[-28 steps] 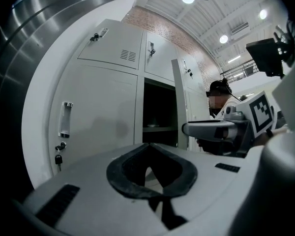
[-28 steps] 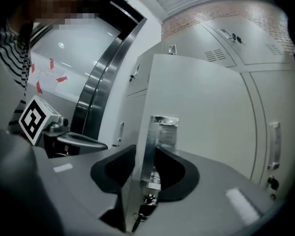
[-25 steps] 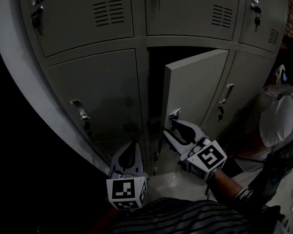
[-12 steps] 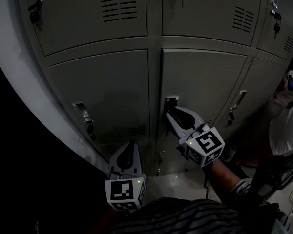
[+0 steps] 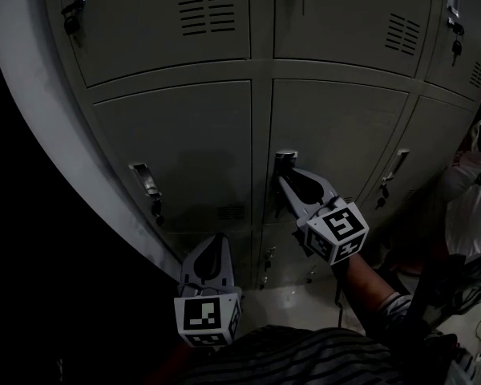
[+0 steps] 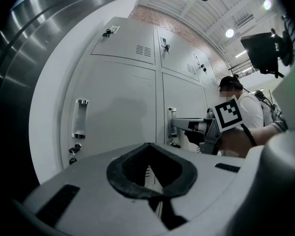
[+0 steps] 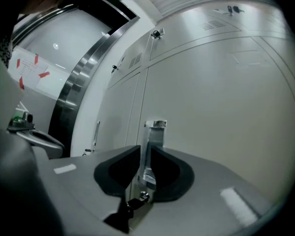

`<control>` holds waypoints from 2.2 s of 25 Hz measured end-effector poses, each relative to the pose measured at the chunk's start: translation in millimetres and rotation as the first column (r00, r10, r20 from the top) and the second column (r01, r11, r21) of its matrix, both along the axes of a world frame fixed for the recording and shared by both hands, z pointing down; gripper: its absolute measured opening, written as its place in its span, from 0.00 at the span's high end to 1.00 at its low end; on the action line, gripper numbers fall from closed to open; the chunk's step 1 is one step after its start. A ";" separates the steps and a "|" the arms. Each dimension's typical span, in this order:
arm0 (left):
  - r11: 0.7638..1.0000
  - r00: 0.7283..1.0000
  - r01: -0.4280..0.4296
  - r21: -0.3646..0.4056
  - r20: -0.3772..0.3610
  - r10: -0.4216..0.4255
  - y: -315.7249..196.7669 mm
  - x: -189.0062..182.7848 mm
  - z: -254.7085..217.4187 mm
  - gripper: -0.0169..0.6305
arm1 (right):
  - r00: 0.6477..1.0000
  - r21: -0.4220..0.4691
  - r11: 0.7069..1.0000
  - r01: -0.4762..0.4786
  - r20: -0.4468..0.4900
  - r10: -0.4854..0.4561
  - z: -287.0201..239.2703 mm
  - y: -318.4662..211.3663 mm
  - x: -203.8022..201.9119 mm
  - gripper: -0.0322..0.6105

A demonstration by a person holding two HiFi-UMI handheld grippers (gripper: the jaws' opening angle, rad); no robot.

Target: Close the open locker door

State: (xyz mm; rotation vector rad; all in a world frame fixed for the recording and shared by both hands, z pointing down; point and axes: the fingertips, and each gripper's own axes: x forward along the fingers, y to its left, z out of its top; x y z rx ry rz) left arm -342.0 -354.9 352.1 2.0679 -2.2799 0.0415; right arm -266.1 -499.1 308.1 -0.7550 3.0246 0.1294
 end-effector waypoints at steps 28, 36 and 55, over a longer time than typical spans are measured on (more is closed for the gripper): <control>0.995 0.995 0.098 0.021 -0.039 -0.097 278.9 223.9 -17.2 0.97 | 0.994 -0.061 0.998 -0.001 0.113 0.008 -19.6 360.6 329.2 0.81; 0.994 0.994 0.104 -0.022 -0.016 -0.104 362.0 282.9 -14.4 0.97 | 0.993 -0.136 0.991 -0.021 0.112 0.036 -10.6 432.7 385.3 0.83; 0.999 0.999 -0.015 -0.037 -0.032 0.014 412.0 272.0 -7.0 0.97 | 0.979 -0.247 0.959 -0.139 0.109 0.170 6.2 492.7 337.8 0.95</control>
